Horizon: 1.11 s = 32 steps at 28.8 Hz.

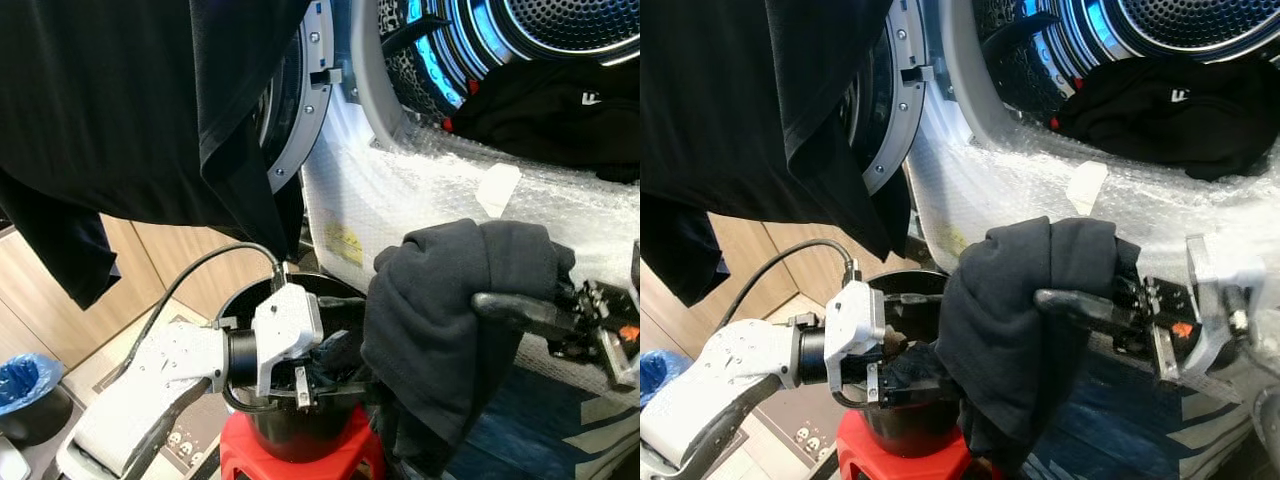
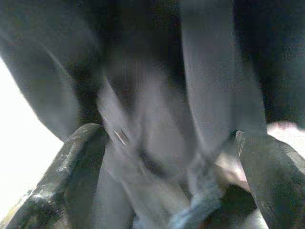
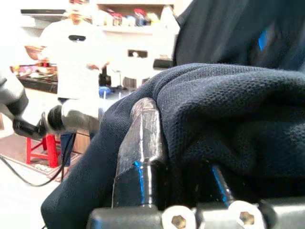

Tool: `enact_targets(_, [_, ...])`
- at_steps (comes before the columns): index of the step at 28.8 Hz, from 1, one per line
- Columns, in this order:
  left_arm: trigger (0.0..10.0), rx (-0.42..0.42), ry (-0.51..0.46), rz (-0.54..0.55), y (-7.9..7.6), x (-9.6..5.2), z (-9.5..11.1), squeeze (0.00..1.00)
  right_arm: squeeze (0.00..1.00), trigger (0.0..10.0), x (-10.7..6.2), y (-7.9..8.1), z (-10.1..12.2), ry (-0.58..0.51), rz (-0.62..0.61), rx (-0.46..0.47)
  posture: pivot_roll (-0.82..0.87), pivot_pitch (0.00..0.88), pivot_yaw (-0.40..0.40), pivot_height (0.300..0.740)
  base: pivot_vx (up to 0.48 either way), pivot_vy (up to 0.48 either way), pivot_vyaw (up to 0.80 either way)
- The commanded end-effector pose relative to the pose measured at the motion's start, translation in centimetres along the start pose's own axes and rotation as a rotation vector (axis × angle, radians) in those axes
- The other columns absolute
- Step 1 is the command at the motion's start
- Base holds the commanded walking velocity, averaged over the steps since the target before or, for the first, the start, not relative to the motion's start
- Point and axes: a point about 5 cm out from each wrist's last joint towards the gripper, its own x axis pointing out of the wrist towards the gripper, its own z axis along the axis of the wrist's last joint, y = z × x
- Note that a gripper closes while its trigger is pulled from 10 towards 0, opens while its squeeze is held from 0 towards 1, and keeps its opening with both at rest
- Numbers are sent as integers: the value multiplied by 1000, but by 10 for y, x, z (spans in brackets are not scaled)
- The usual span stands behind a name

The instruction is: Clothes washing

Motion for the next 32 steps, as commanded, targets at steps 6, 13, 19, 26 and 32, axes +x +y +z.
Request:
enact_targets(6, [10000,-40,54,-20,-15,2,-15,0,0,10000,3,-8,44,-68,83,-118,-73,41,47,740,0,0,0])
enact_targets(13, [10000,-108,52,8,-29,1,-21,0,0,10000,12,-26,90,-157,108,-211,-74,89,31,740,0,0,0])
enact_targets(19, [10000,-142,42,20,-41,3,-21,0,0,10000,32,-54,124,-166,27,-260,-85,140,9,740,0,0,0])
enact_targets(26, [10000,-193,20,53,-53,6,-19,0,0,10000,71,-141,144,-45,-667,-296,-103,191,-17,740,0,0,0])
enact_targets(32, [10000,-218,13,70,-60,7,-17,0,0,10000,40,-161,187,-149,-1433,-491,-100,200,-24,740,0,0,0])
